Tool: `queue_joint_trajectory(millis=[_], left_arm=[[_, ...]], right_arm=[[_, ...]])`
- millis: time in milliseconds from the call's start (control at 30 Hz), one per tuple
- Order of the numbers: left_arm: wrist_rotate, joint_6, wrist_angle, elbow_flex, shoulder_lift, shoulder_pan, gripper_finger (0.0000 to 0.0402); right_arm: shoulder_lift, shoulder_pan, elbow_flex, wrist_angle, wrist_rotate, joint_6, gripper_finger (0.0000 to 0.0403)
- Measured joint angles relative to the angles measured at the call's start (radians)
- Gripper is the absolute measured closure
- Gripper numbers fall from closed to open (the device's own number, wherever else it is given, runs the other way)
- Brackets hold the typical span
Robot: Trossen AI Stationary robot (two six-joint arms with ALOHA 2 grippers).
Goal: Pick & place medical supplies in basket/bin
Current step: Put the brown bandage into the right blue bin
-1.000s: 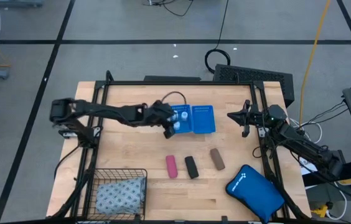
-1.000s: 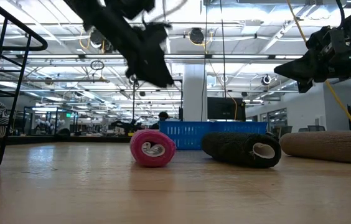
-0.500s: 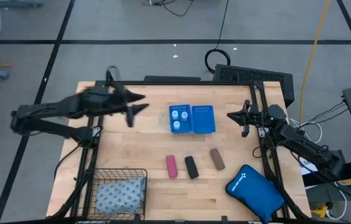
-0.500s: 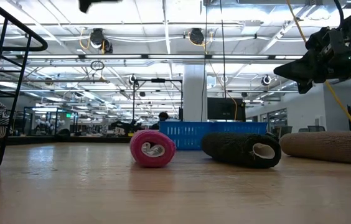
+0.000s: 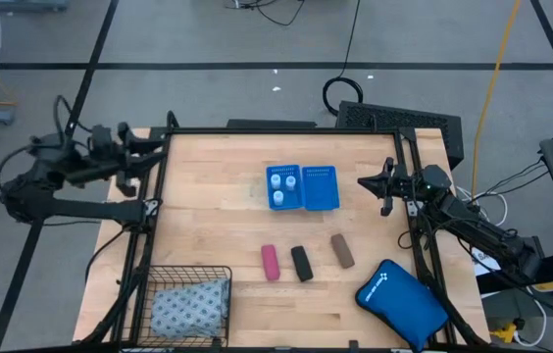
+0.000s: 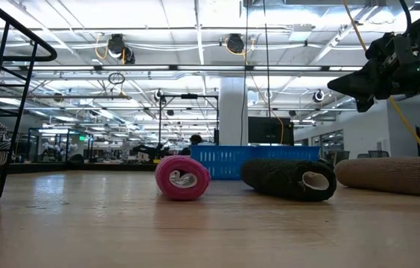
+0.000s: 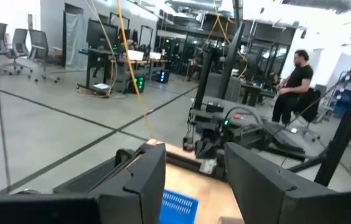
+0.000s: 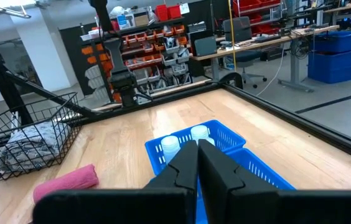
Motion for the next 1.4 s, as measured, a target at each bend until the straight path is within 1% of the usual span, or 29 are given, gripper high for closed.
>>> queue_joint_trajectory(millis=[67, 133, 233, 267, 333, 400, 467, 500, 567, 667, 733, 800, 867, 933, 1000, 1067, 1167, 1300, 1400], left_arm=[[-0.001, 0.046, -0.064, 0.000, -0.038, 0.000, 0.0230], [-0.002, 0.126, -0.145, 0.000, -0.070, 0.000, 0.0227], [-0.006, 0.164, -0.335, 0.000, -0.104, 0.000, 0.0220], [-0.022, 0.154, -0.396, 0.000, -0.109, 0.000, 0.0218], [-0.090, 0.088, -0.488, -0.005, -0.112, 0.000, 0.0213], [-0.178, -0.012, -0.517, -0.023, -0.112, 0.000, 0.0207], [-0.267, -0.113, -0.513, -0.054, -0.112, 0.000, 0.0202], [-0.303, -0.148, -0.502, -0.077, -0.112, 0.000, 0.0200], [-0.340, -0.204, -0.488, -0.133, -0.112, 0.000, 0.0196], [-0.342, -0.231, -0.434, -0.245, -0.108, 0.000, 0.0195], [-0.341, -0.232, -0.343, -0.327, -0.107, 0.000, 0.0194], [-0.325, -0.242, -0.206, -0.402, -0.107, 0.000, 0.0195], [-0.285, -0.207, -0.032, -0.475, -0.108, 0.000, 0.0194], [-0.192, -0.112, 0.165, -0.551, -0.108, 0.000, 0.0195], [-0.090, -0.025, 0.291, -0.607, -0.108, 0.000, 0.0194], [-0.027, 0.007, 0.324, -0.621, -0.123, 0.001, 0.0195], [-0.022, 0.042, 0.317, -0.611, -0.191, 0.008, 0.0194], [-0.020, 0.100, 0.330, -0.608, -0.320, 0.019, 0.0194], [-0.017, 0.106, 0.330, -0.619, -0.397, 0.019, 0.0194]], right_arm=[[0.000, 0.000, 0.000, 0.000, 0.000, 0.000, 0.0399], [0.000, 0.000, 0.000, 0.000, 0.000, 0.000, 0.0399], [0.000, 0.000, 0.000, 0.000, 0.000, 0.000, 0.0399], [0.000, 0.000, 0.000, 0.000, 0.000, 0.000, 0.0399], [0.000, 0.000, 0.000, 0.000, 0.000, 0.000, 0.0399], [0.000, 0.000, 0.000, 0.000, 0.000, 0.000, 0.0399], [0.000, 0.000, 0.000, 0.000, 0.000, 0.000, 0.0399], [0.000, 0.000, 0.000, 0.000, 0.000, 0.000, 0.0399], [0.000, 0.000, 0.000, 0.000, 0.000, 0.000, 0.0399], [0.000, 0.000, 0.000, 0.000, 0.000, 0.000, 0.0399], [0.000, 0.000, 0.000, 0.000, 0.000, 0.000, 0.0399], [0.000, 0.000, 0.000, 0.000, 0.000, 0.000, 0.0399], [0.000, 0.000, 0.000, 0.000, 0.000, 0.000, 0.0399], [0.000, 0.000, 0.000, 0.000, 0.000, 0.000, 0.0399], [0.000, 0.000, 0.000, 0.000, 0.000, 0.000, 0.0399], [0.000, 0.000, 0.000, 0.000, 0.000, 0.000, 0.0399], [0.000, 0.000, 0.000, 0.000, 0.000, 0.000, 0.0399], [0.000, 0.000, 0.000, 0.000, 0.000, 0.000, 0.0399], [0.000, 0.000, 0.000, 0.000, 0.000, 0.000, 0.0399]])
